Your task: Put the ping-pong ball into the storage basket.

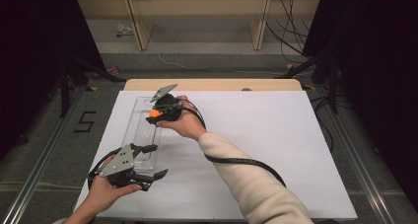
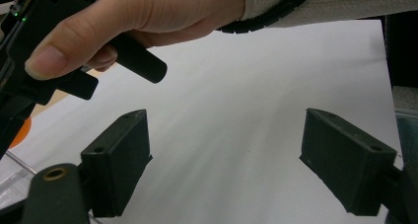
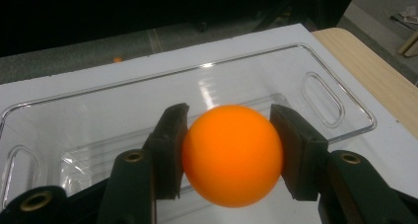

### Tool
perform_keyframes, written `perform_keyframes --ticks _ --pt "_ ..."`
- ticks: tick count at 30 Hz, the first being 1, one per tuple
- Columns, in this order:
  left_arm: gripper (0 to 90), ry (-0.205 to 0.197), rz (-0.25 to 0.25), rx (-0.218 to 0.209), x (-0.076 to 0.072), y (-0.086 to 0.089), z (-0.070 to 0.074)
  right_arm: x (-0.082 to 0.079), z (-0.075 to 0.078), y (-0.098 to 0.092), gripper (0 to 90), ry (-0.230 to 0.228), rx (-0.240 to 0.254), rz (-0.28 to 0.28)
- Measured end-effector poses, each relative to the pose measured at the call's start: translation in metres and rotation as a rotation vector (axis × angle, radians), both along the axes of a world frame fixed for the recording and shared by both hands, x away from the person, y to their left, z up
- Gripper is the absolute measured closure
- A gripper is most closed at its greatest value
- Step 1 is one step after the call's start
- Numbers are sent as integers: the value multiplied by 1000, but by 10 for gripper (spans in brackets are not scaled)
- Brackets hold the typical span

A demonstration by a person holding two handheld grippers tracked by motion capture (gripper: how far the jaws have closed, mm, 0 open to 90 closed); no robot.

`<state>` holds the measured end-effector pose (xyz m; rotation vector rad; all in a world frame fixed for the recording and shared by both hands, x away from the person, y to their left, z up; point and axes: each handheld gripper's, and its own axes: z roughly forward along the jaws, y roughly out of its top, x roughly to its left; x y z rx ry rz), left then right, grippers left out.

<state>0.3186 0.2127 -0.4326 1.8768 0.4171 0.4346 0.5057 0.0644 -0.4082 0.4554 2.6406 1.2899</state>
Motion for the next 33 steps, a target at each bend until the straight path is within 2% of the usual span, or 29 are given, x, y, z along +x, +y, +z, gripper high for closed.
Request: perform_keyframes --ticks 33 --pt "186 -2 -6 6 -1 -1 0 3 -7 18 513 16 -35 30"
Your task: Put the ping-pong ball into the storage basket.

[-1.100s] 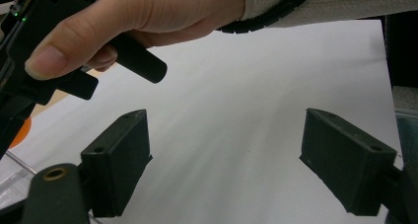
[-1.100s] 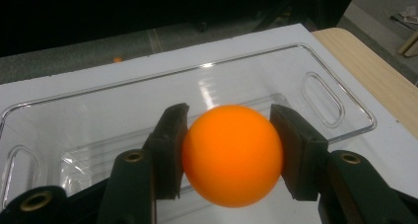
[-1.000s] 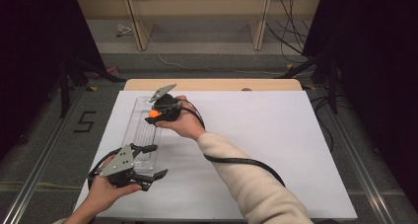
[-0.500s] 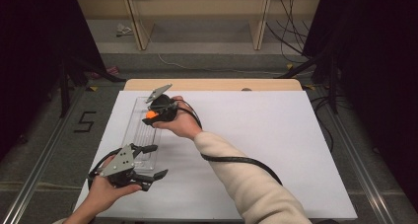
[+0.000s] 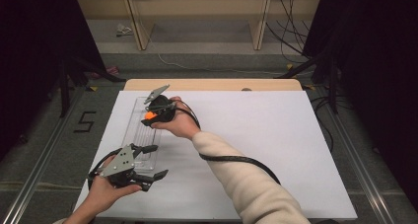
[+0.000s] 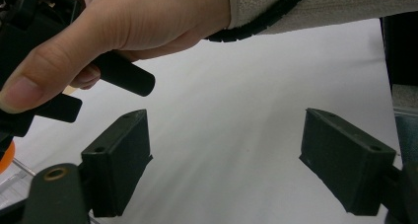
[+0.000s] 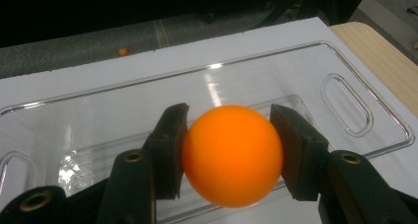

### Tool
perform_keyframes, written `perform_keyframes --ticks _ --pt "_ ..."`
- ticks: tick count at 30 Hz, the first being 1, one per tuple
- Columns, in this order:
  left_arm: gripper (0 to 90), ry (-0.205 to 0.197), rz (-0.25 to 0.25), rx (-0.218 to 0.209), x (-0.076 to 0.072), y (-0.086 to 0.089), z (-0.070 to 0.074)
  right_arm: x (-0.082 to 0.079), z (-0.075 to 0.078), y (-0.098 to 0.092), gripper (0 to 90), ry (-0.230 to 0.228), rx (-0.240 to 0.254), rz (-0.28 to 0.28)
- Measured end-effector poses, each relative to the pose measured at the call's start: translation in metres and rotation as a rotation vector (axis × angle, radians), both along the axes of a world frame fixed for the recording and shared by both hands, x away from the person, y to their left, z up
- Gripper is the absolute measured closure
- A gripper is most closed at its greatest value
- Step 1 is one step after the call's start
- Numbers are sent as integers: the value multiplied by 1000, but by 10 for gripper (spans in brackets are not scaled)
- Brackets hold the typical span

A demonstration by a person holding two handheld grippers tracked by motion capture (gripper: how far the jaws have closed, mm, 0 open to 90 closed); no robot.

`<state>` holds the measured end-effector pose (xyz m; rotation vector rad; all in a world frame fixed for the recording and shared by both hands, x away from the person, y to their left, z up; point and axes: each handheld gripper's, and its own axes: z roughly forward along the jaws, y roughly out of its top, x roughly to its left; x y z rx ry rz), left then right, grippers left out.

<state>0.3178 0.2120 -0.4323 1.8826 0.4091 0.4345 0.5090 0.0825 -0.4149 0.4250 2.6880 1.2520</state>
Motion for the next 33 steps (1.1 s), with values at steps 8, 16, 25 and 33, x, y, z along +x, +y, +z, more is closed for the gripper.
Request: perform_keyframes --ticks 8,16,25,33 --pt "186 1 1 -1 0 0 0 1 -1 5 512 3 -4 2" --pt "186 1 1 -1 0 0 0 1 -4 10 512 7 -9 7" --pt "186 1 1 -2 0 0 0 2 -6 13 511 11 -15 14" --pt "186 1 0 0 0 0 0 1 -9 17 511 14 -20 17"
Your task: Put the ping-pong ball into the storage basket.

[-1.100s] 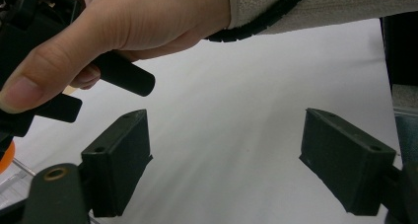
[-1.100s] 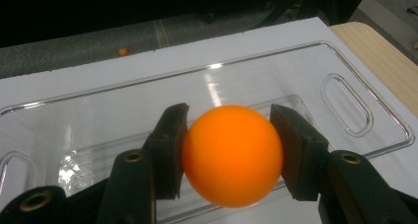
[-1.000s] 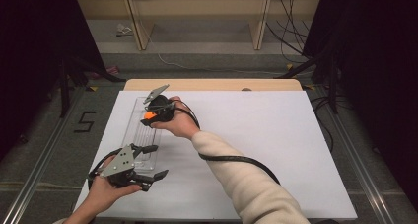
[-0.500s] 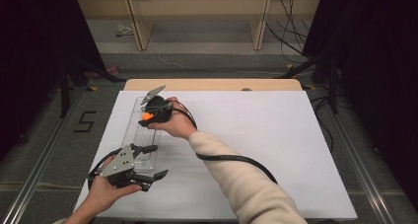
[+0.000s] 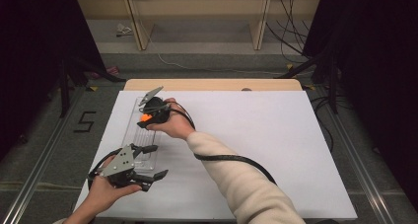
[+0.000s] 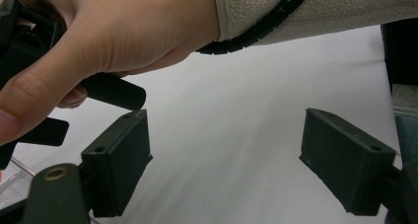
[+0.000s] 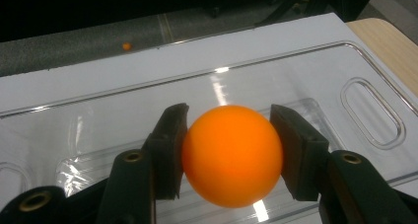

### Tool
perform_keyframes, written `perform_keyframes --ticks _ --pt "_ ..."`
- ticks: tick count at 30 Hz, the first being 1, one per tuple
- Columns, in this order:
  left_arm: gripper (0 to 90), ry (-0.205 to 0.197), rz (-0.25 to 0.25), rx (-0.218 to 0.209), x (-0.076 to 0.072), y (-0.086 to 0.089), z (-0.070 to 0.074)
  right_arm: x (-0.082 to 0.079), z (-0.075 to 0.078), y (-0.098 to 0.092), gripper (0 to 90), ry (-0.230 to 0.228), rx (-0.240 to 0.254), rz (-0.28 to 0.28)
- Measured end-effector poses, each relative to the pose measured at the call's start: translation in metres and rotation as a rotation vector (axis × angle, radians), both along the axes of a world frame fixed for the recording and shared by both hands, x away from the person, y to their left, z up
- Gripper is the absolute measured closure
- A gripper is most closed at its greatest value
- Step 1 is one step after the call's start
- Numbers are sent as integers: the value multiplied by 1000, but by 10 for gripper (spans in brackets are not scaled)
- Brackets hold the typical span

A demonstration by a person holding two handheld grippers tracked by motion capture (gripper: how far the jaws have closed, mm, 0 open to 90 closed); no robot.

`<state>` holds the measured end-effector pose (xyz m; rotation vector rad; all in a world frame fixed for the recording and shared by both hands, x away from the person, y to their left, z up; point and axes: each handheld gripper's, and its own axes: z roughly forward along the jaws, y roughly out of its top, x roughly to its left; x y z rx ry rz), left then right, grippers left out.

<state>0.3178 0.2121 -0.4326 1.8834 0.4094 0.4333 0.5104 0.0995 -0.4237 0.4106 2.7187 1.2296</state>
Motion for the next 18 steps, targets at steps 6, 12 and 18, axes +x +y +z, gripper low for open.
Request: perform_keyframes --ticks 6,12,18 --pt "186 -2 -1 0 0 0 0 0 -2 2 510 2 -7 4" --pt "186 1 0 -1 0 0 0 0 -4 3 508 5 -12 6" --pt "186 1 -1 -1 0 0 0 0 -6 4 505 8 -17 7"
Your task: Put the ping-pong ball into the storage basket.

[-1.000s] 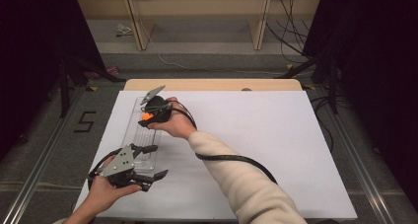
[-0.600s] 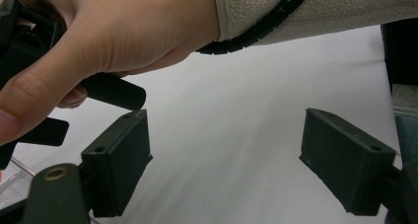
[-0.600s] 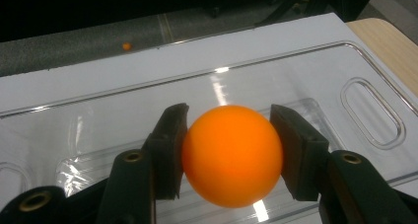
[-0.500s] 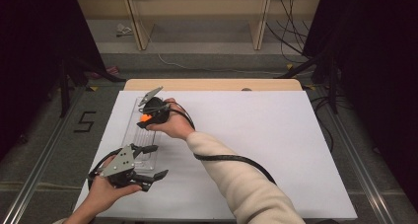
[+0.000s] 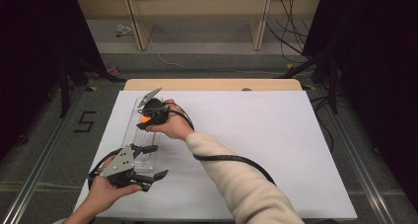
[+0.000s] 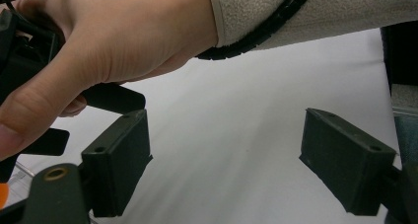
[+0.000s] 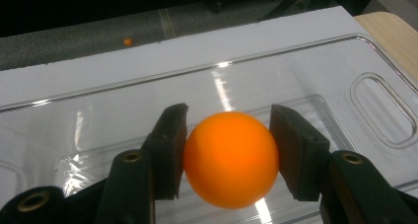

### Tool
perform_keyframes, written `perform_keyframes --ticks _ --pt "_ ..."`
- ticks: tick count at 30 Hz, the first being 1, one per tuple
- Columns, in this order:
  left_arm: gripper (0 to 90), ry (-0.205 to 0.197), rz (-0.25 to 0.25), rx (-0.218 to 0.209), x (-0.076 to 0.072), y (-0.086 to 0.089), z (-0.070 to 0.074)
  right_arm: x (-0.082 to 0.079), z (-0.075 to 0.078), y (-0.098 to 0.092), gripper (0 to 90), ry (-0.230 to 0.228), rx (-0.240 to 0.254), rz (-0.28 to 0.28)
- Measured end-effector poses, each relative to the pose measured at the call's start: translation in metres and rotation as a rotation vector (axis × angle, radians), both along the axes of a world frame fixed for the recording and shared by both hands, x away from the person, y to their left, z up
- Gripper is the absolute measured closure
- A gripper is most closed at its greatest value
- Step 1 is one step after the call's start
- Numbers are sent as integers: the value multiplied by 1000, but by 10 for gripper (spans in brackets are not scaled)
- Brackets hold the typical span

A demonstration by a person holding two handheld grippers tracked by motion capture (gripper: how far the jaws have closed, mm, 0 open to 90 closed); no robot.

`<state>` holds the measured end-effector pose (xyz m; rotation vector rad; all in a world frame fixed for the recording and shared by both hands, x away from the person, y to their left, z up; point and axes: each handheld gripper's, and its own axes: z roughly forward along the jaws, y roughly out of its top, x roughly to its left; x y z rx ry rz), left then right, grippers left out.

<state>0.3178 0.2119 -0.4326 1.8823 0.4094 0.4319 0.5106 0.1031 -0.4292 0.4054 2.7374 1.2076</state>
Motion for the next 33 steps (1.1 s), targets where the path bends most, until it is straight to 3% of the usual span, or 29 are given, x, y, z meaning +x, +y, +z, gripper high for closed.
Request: perform_keyframes --ticks 12,21,33 --pt "186 -2 -1 1 0 0 0 1 -3 0 484 4 -3 -8" --pt "185 -2 -2 0 0 0 0 1 0 -2 309 -8 17 -18" --pt "183 -2 -2 -1 0 0 0 2 7 -14 173 -29 51 -64"
